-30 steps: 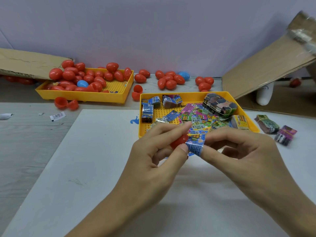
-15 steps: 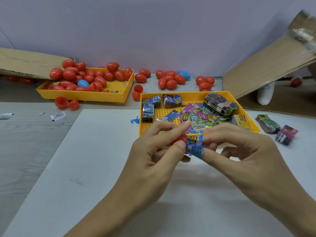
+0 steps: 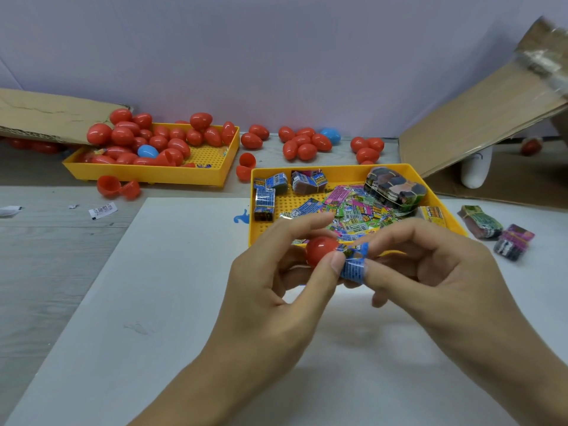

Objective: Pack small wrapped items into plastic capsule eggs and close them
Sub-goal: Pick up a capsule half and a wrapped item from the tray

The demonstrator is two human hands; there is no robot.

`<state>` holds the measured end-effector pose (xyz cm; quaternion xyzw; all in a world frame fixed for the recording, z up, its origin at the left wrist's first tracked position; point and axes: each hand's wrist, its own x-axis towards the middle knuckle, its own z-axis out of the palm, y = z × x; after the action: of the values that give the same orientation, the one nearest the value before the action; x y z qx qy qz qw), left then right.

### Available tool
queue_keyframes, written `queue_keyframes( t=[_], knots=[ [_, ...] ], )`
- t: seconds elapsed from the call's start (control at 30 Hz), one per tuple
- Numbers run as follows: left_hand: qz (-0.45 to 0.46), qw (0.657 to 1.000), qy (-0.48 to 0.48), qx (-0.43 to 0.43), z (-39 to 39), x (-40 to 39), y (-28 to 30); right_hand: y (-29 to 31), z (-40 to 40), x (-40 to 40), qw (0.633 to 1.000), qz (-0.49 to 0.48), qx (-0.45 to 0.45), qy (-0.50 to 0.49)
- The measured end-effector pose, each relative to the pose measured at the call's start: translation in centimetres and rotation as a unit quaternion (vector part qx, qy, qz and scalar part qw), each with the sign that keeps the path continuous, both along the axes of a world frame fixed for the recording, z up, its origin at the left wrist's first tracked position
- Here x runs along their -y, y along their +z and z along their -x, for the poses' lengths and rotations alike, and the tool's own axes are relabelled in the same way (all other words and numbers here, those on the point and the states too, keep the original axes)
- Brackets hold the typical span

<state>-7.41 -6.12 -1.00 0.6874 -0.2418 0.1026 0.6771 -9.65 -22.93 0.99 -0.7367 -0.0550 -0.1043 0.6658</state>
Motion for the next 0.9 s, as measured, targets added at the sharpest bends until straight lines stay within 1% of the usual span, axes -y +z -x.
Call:
queue_keyframes(
  t=[0.1, 0.2, 0.33, 0.43, 0.57, 0.67, 0.8, 0.9],
  knots=[
    [-0.043, 0.996, 0.026, 0.067, 0.1, -0.1, 0.0, 0.6, 0.0, 0.0, 1.000, -0.012, -0.025, 0.004],
    [-0.083, 0.986, 0.048, 0.138, 0.1, -0.2, 0.2, 1.2, -0.1, 0.2, 0.998, -0.033, -0.045, 0.017],
    [-0.109, 0.970, 0.060, 0.210, 0.2, 0.0, 0.0, 1.2, -0.1, 0.5, 0.988, -0.075, -0.114, 0.077],
    [-0.106, 0.964, 0.076, 0.232, 0.1, -0.2, 0.0, 1.3, -0.3, 0.7, 0.968, -0.140, -0.168, 0.121],
    [-0.116, 0.957, 0.084, 0.252, 0.0, -0.3, 0.0, 1.5, -0.4, 0.8, 0.949, -0.192, -0.199, 0.154],
    [-0.137, 0.948, 0.093, 0.273, -0.1, -0.3, -0.1, 1.6, -0.4, 0.6, 0.948, -0.192, -0.208, 0.145],
    [-0.146, 0.941, 0.091, 0.290, -0.1, -0.3, -0.1, 1.7, -0.3, 0.7, 0.958, -0.165, -0.209, 0.106],
    [-0.153, 0.938, 0.086, 0.298, 0.0, -0.2, -0.2, 1.7, -0.2, 0.7, 0.950, -0.184, -0.231, 0.105]
  ],
)
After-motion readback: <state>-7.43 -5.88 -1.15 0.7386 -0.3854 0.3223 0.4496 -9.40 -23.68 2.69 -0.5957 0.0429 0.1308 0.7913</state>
